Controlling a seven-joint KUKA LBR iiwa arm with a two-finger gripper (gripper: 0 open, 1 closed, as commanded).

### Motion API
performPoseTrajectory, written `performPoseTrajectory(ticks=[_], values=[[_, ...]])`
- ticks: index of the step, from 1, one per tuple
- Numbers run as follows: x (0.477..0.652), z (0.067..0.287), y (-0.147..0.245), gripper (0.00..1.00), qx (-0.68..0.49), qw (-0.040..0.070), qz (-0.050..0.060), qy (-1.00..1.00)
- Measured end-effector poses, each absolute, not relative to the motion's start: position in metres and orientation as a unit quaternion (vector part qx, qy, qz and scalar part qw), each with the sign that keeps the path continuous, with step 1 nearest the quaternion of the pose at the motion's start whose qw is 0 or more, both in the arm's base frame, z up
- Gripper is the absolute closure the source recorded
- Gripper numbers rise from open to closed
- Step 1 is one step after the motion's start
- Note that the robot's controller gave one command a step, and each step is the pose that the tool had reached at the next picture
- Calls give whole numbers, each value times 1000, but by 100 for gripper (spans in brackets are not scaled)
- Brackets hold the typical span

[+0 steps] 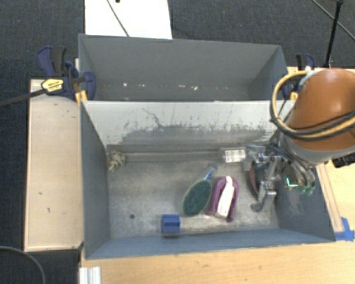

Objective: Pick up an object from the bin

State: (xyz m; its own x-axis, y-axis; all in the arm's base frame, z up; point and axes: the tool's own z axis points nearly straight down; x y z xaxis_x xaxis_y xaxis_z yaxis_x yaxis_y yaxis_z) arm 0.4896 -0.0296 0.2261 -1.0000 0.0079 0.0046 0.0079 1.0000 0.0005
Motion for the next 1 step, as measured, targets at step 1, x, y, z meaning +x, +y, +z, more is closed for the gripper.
performPoseTrajectory(ticks=[1], values=[[502,99,46,0,30,0,-1,-1000]])
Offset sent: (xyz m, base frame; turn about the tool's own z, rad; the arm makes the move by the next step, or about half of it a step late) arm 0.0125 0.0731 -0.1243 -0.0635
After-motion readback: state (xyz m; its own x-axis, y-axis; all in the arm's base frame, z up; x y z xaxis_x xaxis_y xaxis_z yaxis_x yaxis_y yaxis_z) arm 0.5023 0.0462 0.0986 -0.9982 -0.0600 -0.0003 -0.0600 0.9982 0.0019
